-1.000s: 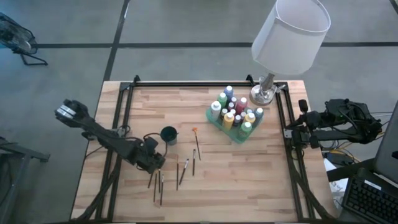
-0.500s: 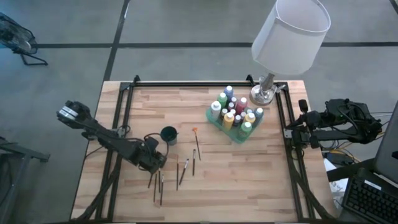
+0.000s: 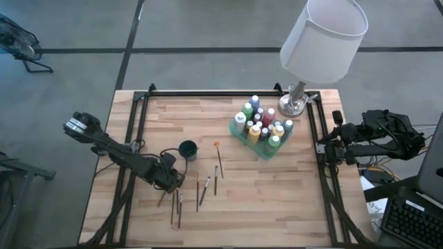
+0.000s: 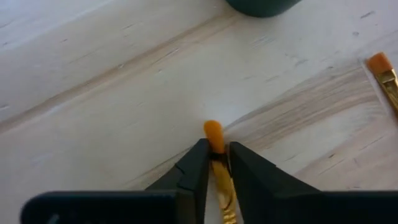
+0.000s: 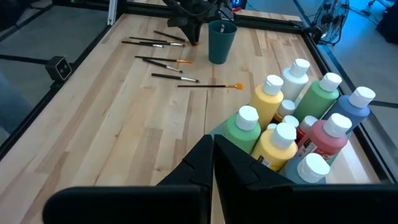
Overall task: Pick & Place Paint Supplies
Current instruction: Put the orange paint brush into the green cup
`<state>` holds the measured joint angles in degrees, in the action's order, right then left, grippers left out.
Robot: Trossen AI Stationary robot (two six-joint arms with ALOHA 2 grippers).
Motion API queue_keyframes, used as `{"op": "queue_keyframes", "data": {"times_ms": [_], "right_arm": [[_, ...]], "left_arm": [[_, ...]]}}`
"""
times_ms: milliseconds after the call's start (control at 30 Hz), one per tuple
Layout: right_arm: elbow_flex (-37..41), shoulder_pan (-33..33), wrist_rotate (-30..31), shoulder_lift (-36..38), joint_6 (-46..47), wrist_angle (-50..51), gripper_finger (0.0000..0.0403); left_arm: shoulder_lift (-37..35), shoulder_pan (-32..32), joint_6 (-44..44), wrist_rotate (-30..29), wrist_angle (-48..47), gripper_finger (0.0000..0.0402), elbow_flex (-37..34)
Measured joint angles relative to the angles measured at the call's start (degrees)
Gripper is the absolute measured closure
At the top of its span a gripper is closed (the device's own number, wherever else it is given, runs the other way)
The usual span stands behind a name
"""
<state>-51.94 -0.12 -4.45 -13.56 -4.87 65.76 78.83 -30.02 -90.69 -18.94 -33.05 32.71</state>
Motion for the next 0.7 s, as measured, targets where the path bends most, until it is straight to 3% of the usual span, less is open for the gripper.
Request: {"op": "queue_keyframes", "data": {"times_ms": [267, 500, 700], "right_arm": [[0.0, 0.0, 0.0, 0.0, 0.3, 0.0, 0.0394], [0.0, 0.0, 0.0, 0.0, 0.1, 0.0, 0.0394], [0.0, 0.0, 0.0, 0.0, 0.1, 0.0, 0.0394]], "left_arm": [[0.0, 0.0, -1.2, 0.0, -0.7, 0.0391, 0.0], [-2.2, 0.0, -1.4, 1.1, -4.2, 0.0394, 0.3], [-9.8, -0.1, 0.5, 1.3, -11.2, 0.0395, 2.3]]}}
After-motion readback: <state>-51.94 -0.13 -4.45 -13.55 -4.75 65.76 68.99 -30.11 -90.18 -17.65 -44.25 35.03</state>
